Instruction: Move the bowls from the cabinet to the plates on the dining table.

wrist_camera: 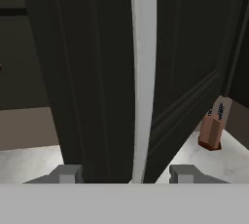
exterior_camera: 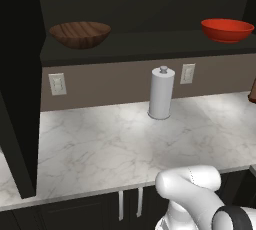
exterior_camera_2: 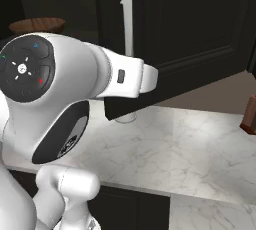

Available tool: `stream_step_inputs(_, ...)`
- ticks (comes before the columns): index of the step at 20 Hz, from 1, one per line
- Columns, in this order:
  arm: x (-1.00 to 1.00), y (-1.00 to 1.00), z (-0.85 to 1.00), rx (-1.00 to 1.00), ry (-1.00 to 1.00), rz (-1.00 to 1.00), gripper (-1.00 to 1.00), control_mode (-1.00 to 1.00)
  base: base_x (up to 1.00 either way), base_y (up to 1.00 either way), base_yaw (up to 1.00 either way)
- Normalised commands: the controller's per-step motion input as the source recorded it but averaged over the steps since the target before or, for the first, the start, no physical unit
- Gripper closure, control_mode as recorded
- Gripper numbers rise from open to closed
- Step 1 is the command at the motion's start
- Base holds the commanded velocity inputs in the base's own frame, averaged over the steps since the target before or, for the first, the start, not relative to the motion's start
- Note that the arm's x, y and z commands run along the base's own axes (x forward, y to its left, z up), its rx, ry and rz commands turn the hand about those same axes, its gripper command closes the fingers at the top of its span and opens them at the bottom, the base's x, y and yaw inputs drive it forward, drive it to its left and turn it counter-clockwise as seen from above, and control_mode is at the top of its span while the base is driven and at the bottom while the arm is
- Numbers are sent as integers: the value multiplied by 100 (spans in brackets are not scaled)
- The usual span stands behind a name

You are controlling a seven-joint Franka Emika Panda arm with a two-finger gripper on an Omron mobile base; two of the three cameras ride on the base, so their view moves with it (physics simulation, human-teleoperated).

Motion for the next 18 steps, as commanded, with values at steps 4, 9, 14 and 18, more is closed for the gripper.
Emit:
stream_step_inputs(4, -100, 89, 1, -1, -10, 0, -100, -100, 0, 0, 0)
stream_step_inputs(9, -59, 100, 5, -8, -7, 0, -100, -100, 0, 0, 0)
stream_step_inputs(14, 1, 97, 0, -19, 1, 1, -100, -100, 0, 0, 0)
stream_step_inputs(18, 38, 73, 0, -27, 11, 0, -100, -100, 0, 0, 0)
